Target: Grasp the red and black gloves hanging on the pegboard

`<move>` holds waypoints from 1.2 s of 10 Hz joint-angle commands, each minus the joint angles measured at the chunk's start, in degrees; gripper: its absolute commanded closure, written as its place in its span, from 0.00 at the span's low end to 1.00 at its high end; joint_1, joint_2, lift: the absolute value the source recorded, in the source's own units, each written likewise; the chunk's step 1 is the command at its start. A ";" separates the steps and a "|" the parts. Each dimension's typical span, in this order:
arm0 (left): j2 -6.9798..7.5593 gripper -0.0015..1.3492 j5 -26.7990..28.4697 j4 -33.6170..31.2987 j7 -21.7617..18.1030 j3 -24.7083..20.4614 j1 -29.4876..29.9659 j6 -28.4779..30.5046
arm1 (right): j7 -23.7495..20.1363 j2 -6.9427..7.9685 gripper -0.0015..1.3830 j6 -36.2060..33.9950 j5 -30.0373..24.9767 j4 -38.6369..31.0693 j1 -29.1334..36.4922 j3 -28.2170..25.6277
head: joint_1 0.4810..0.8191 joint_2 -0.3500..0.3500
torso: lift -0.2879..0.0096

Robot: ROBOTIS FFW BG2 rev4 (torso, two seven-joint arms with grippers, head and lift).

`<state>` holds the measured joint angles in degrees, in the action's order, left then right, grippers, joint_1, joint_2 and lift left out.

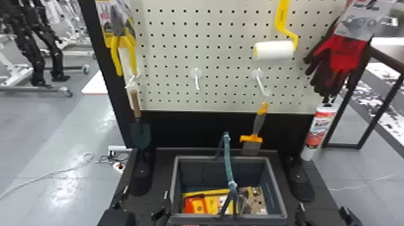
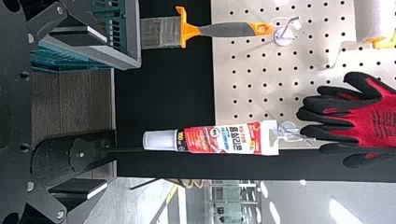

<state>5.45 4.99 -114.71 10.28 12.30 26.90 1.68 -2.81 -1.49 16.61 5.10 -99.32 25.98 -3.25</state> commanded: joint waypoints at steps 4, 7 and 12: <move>0.00 0.23 0.02 -0.07 0.01 0.09 0.00 0.26 | 0.00 -0.01 0.15 0.00 0.00 -0.09 -0.06 0.00 | 0.20 0.50 | 0.63; 0.00 0.23 0.02 0.02 0.01 0.18 0.00 0.52 | 0.00 -0.01 0.15 0.00 -0.18 -0.35 -0.32 -0.18 | 0.20 0.50 | 0.63; 0.35 0.23 0.02 -0.07 0.01 0.35 -0.27 0.87 | -2.38 -7.21 0.15 -16.00 4.13 -9.32 -5.95 -5.54 | 0.20 0.50 | 0.63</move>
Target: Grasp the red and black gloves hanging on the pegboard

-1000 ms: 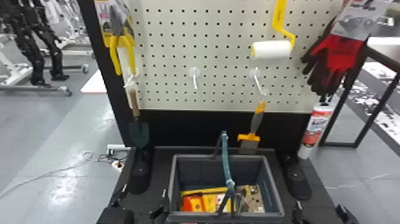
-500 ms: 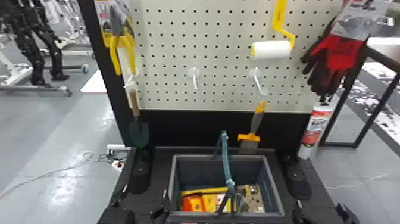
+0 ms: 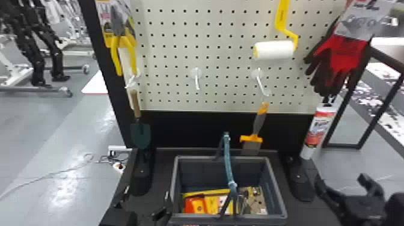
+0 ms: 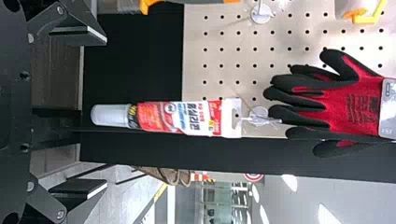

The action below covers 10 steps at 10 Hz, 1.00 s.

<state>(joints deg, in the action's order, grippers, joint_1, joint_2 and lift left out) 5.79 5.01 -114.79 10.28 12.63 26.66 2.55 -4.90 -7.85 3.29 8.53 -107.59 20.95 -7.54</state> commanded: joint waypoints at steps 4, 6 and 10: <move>0.01 0.23 -0.09 0.00 0.00 0.11 -0.47 0.35 | -15.40 1.53 0.15 -17.62 -2.73 -5.79 -11.72 -15.14 | 0.20 0.50 | 0.63; 0.27 0.23 -0.09 0.00 0.00 0.46 -0.99 0.79 | -27.44 0.56 0.15 -27.28 -7.92 -7.81 -21.21 -22.17 | 0.20 0.50 | 0.63; 0.71 0.23 -0.18 0.09 -0.08 0.82 -1.70 1.67 | -29.55 -14.65 0.15 -38.97 7.99 -1.66 -31.50 -18.92 | 0.20 0.50 | 0.63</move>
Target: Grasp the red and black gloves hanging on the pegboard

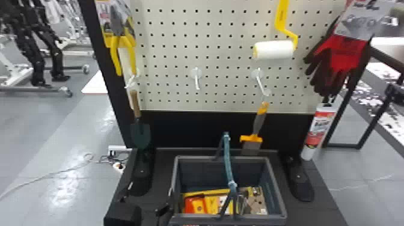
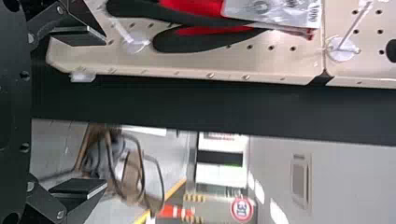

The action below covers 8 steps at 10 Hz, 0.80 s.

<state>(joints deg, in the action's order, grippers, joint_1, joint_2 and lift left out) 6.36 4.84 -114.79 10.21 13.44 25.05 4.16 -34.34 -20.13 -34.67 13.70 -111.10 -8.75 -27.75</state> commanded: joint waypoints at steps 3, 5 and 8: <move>0.58 0.23 -0.27 0.00 -0.01 0.27 -0.44 0.50 | -0.29 -12.83 0.15 -6.29 9.59 3.61 -8.21 6.04 | 0.20 0.50 | 0.63; 0.58 0.23 -0.35 0.00 -0.10 0.18 -0.44 0.59 | -0.20 -18.46 0.15 -7.61 20.67 7.48 -12.69 11.05 | 0.20 0.50 | 0.63; 1.11 0.23 -0.53 0.00 -0.36 0.53 -1.15 0.94 | -0.20 -21.71 0.15 -7.69 29.37 11.79 -20.07 19.40 | 0.20 0.50 | 0.63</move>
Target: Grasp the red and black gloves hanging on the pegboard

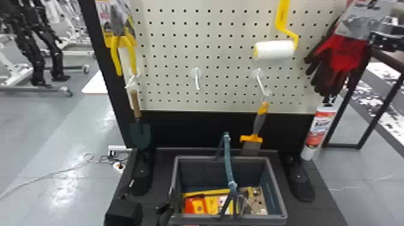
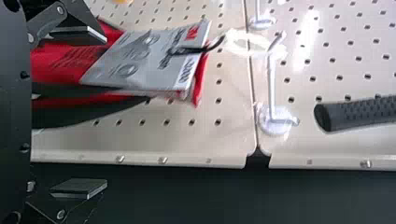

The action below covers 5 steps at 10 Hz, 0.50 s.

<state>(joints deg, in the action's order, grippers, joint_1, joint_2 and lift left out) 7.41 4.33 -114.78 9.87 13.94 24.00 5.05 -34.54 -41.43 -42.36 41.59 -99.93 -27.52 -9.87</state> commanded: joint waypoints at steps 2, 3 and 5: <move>0.06 0.23 -0.03 0.08 -0.20 0.04 -0.27 0.13 | 0.00 -0.49 0.15 0.17 2.97 1.67 -3.95 3.63 | 0.20 0.50 | 0.63; -0.03 0.23 -0.03 0.26 -0.29 0.13 -0.45 0.22 | 0.00 -0.41 0.15 0.44 4.20 1.93 -4.65 4.34 | 0.20 0.50 | 0.63; -0.03 0.23 -0.11 0.61 -0.47 0.39 -0.89 0.22 | -0.09 0.83 0.33 1.23 4.90 3.07 -5.79 5.13 | 0.20 0.50 | 0.63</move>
<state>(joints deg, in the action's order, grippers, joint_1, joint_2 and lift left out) 7.38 4.26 -114.25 9.35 14.26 23.19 5.27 -34.63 -40.90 -41.24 46.48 -97.15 -33.15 -4.83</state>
